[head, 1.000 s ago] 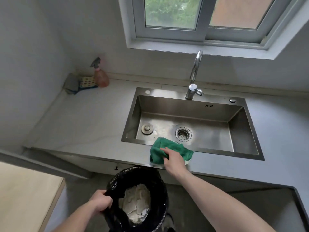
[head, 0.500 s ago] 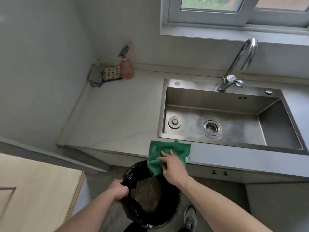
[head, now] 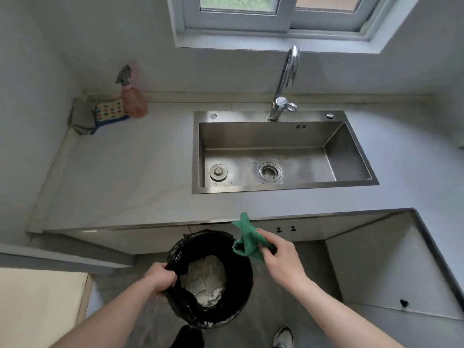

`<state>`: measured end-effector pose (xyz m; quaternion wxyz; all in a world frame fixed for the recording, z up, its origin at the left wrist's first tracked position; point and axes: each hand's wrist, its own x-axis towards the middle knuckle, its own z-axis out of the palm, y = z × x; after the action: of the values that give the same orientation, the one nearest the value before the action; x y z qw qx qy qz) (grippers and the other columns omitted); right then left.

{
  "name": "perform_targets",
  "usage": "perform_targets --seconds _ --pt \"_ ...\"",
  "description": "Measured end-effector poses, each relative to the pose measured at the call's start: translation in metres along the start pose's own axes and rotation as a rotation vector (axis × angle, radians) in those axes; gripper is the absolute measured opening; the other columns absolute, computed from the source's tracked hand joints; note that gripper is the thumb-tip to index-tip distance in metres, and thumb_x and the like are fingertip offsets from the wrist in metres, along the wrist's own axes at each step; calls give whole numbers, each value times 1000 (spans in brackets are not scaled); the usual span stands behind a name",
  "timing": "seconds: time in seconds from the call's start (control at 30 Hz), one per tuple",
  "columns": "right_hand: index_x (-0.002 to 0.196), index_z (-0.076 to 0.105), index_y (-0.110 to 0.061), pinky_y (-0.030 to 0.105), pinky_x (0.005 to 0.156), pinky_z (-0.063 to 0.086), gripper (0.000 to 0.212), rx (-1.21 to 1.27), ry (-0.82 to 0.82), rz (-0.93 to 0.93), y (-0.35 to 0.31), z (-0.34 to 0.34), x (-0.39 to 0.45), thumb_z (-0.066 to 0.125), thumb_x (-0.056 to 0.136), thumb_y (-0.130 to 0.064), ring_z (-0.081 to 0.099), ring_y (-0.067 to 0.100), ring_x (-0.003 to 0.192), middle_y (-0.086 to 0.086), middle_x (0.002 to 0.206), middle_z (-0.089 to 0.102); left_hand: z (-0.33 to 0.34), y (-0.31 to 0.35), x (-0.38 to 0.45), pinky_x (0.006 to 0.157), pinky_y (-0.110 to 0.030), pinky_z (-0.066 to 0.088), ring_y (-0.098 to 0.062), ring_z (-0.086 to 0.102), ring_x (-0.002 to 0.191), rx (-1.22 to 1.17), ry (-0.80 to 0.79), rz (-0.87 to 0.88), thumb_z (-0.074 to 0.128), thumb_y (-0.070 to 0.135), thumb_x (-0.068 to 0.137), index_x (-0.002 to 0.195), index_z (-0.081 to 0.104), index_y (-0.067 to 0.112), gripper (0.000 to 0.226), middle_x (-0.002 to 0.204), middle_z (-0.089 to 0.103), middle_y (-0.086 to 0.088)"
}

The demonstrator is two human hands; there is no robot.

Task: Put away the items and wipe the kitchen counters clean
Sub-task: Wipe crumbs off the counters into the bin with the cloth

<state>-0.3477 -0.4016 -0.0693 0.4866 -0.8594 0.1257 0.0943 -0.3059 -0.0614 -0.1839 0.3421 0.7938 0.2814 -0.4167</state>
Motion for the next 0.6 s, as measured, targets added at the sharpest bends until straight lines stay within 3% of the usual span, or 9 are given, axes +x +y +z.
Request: perform_targets --seconds 0.1,0.23,0.33,0.47,0.57,0.6 --pt "123 70 -42 -2 95 36 47 45 107 54 34 -48 -28 59 95 -6 54 -19 116 -38 120 64 39 17 -9 54 -39 61 -35 73 64 51 6 32 59 6 45 82 77 13 42 65 73 -15" --pt "117 69 -47 0 94 39 49 66 178 121 90 -110 -65 61 94 -5 58 -16 112 -36 116 67 102 51 -32 45 -25 50 -27 63 54 127 15 66 61 5 54 87 75 7 36 58 65 -8" --pt "121 70 -45 4 96 42 46 47 207 136 132 -160 -85 63 94 -8 60 -13 112 -35 115 67 161 77 -45 47 -20 46 -24 61 55 166 26 111 62 12 46 94 76 10 51 58 62 -4" --pt "121 71 -42 1 91 41 42 60 278 179 175 -217 -106 64 94 -10 61 -13 108 -39 109 67 229 123 -96 46 -18 40 -22 54 49 190 12 149 63 10 50 63 68 16 15 46 55 0" --pt "123 72 -37 11 98 46 40 55 344 214 200 -253 -115 65 95 -10 61 -13 104 -36 107 67 274 154 -125 40 -18 38 -20 50 42 184 -25 214 64 2 60 59 64 14 12 43 53 1" --pt "122 72 -35 7 95 46 38 51 360 227 208 -262 -116 66 95 -9 60 -17 99 -40 103 65 286 163 -129 39 -18 37 -19 48 40 189 -36 228 63 1 61 58 63 15 13 43 52 2"
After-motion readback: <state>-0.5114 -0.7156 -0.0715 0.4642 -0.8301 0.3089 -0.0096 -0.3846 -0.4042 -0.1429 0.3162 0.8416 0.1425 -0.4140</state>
